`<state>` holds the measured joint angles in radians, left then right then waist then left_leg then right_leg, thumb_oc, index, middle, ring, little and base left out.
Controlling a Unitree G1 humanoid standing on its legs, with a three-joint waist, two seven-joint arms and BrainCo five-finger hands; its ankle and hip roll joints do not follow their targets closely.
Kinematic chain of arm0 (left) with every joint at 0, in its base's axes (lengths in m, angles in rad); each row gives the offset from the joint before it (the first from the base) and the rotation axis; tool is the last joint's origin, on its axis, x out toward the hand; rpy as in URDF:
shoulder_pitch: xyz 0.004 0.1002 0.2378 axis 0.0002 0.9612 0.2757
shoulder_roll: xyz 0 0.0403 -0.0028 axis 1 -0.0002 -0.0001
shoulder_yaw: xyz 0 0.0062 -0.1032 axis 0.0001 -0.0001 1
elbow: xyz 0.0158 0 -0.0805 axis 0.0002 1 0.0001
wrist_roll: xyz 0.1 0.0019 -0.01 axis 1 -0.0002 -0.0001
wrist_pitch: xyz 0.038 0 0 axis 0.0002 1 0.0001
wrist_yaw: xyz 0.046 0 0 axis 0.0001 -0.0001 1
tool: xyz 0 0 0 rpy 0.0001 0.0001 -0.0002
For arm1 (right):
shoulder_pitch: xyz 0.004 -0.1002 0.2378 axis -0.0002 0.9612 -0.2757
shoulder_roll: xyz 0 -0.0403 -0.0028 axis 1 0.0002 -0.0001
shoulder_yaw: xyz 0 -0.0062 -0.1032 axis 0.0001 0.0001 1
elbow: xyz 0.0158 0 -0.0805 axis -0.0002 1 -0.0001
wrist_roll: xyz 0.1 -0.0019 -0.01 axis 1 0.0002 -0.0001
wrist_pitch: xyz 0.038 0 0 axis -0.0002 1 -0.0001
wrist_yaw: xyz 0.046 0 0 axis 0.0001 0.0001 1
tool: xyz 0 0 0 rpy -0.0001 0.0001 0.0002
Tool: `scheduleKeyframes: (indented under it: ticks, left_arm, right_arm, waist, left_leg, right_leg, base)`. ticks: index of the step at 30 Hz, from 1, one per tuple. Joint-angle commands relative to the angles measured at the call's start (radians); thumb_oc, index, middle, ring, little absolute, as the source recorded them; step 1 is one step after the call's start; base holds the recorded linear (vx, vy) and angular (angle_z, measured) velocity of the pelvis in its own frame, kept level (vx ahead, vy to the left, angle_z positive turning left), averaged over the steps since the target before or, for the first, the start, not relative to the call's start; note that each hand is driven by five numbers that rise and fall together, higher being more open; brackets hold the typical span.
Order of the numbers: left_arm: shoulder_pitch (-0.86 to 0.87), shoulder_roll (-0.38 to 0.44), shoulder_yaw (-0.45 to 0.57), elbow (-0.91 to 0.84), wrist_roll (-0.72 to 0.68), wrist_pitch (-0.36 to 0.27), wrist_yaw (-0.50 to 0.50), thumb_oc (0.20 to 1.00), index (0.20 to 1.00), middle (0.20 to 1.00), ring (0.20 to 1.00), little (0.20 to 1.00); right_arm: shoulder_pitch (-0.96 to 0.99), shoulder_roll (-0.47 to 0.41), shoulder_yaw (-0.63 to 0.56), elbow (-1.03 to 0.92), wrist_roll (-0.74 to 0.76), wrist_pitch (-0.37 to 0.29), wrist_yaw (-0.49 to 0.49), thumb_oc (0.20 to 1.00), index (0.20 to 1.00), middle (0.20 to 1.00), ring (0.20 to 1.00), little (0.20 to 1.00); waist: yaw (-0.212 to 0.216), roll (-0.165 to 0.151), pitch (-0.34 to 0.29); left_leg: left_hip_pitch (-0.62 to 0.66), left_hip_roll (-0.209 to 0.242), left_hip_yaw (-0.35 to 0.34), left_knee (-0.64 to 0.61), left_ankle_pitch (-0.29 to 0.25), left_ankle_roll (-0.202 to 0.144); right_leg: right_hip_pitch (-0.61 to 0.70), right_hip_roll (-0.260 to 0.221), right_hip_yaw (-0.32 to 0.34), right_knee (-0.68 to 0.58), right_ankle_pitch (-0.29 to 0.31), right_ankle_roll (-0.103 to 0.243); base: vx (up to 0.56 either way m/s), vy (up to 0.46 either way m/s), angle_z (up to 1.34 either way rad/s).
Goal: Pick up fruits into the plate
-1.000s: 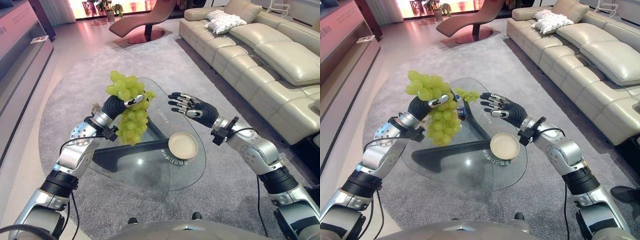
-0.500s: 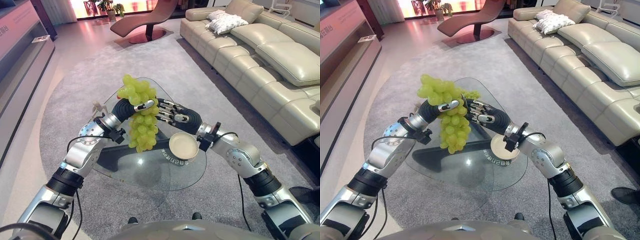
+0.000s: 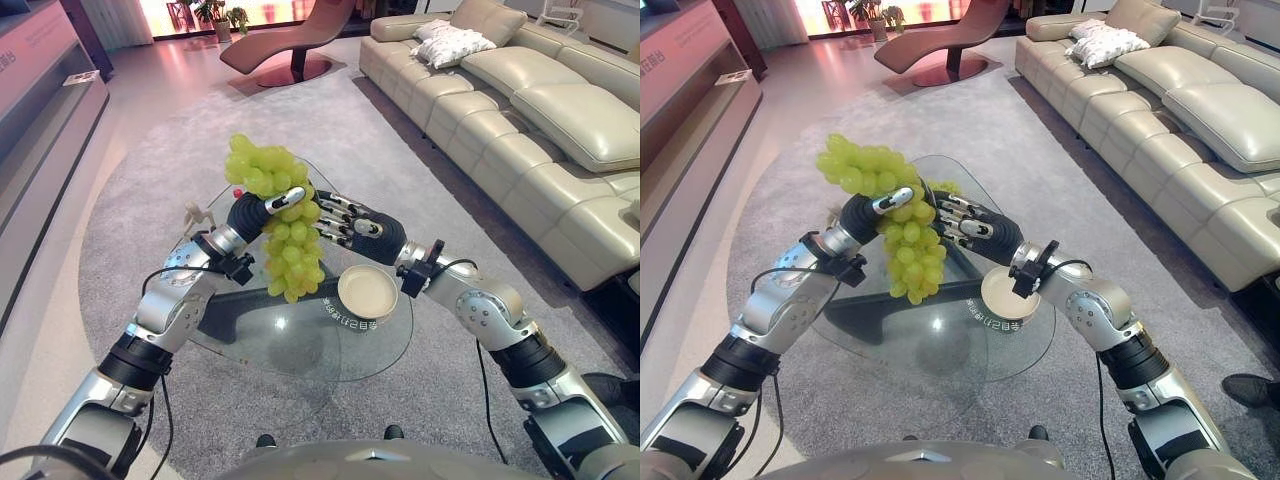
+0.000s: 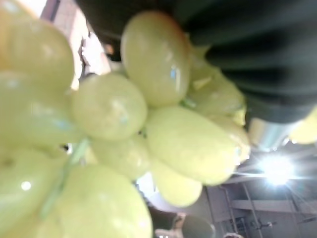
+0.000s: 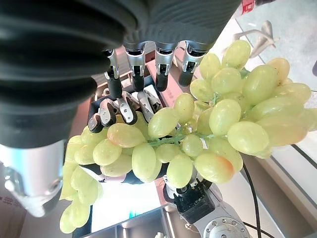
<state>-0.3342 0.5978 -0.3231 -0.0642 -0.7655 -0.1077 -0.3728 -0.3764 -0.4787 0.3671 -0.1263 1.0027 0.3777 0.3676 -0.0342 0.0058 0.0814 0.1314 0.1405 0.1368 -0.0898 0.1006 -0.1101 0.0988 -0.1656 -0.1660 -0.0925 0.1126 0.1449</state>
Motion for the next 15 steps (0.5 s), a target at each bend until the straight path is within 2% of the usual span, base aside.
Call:
scheduleKeyframes:
  ticks: [1, 7, 9, 10, 12, 13, 15]
  left_arm:
    - [-0.250, -0.086, -0.112, -0.068, -0.065, -0.049, -0.003, 0.200, 0.200, 0.200, 0.200, 0.200]
    - [-0.262, -0.098, -0.128, -0.067, -0.016, -0.062, 0.026, 0.200, 0.200, 0.200, 0.200, 0.200]
    - [-0.267, -0.091, -0.132, -0.072, 0.007, -0.070, 0.038, 0.200, 0.200, 0.200, 0.200, 0.200]
    - [-0.268, -0.083, -0.126, -0.074, 0.015, -0.073, 0.039, 0.200, 0.200, 0.200, 0.200, 0.200]
    - [-0.264, -0.074, -0.116, -0.069, 0.016, -0.079, 0.034, 0.200, 0.200, 0.200, 0.200, 0.200]
    - [-0.258, -0.067, -0.104, -0.066, 0.022, -0.084, 0.034, 0.200, 0.200, 0.200, 0.200, 0.200]
    - [-0.250, -0.058, -0.087, -0.070, 0.028, -0.078, 0.033, 0.200, 0.200, 0.200, 0.200, 0.200]
  right_arm:
    - [-0.128, 0.126, 0.152, -0.067, 0.063, 0.071, 0.060, 1.000, 1.000, 1.000, 1.000, 1.000]
    - [-0.123, 0.134, 0.170, -0.054, 0.065, 0.090, 0.029, 1.000, 1.000, 1.000, 1.000, 1.000]
    - [-0.126, 0.131, 0.172, -0.058, 0.055, 0.066, 0.004, 1.000, 1.000, 1.000, 1.000, 1.000]
    - [-0.129, 0.125, 0.162, -0.060, 0.036, 0.016, -0.023, 1.000, 1.000, 1.000, 1.000, 1.000]
    - [-0.129, 0.121, 0.145, -0.059, 0.032, -0.017, -0.029, 1.000, 1.000, 1.000, 1.000, 1.000]
    - [-0.131, 0.113, 0.122, -0.062, 0.021, -0.074, -0.054, 1.000, 1.000, 1.000, 1.000, 1.000]
    - [-0.135, 0.103, 0.090, -0.068, 0.044, -0.100, -0.063, 1.000, 1.000, 1.000, 1.000, 1.000]
  waist:
    - [-0.008, -0.027, -0.010]
    - [-0.010, -0.029, -0.011]
    - [-0.011, -0.029, -0.010]
    - [-0.012, -0.029, -0.010]
    - [-0.012, -0.027, -0.009]
    - [-0.013, -0.027, -0.009]
    - [-0.014, -0.026, -0.008]
  left_leg:
    - [0.018, -0.039, -0.003, 0.029, -0.150, 0.034]
    - [0.019, -0.038, -0.002, 0.028, -0.149, 0.036]
    - [0.019, -0.037, -0.002, 0.029, -0.149, 0.035]
    - [0.018, -0.036, -0.003, 0.030, -0.148, 0.035]
    - [0.019, -0.035, -0.003, 0.029, -0.148, 0.035]
    - [0.020, -0.035, -0.003, 0.029, -0.148, 0.034]
    - [0.020, -0.033, -0.002, 0.029, -0.148, 0.033]
  right_leg:
    - [0.042, 0.013, 0.004, 0.058, -0.133, -0.011]
    - [0.041, 0.015, 0.005, 0.060, -0.134, -0.012]
    - [0.039, 0.015, 0.007, 0.061, -0.134, -0.012]
    - [0.039, 0.016, 0.009, 0.061, -0.134, -0.013]
    - [0.040, 0.017, 0.009, 0.061, -0.134, -0.014]
    - [0.041, 0.017, 0.009, 0.060, -0.135, -0.013]
    - [0.042, 0.017, 0.009, 0.061, -0.135, -0.012]
  base:
    - [0.00, 0.000, 0.00]
    - [0.00, 0.000, 0.00]
    - [0.00, 0.000, 0.00]
    - [0.00, 0.000, 0.00]
    - [0.00, 0.000, 0.00]
    - [0.00, 0.000, 0.00]
    - [0.00, 0.000, 0.00]
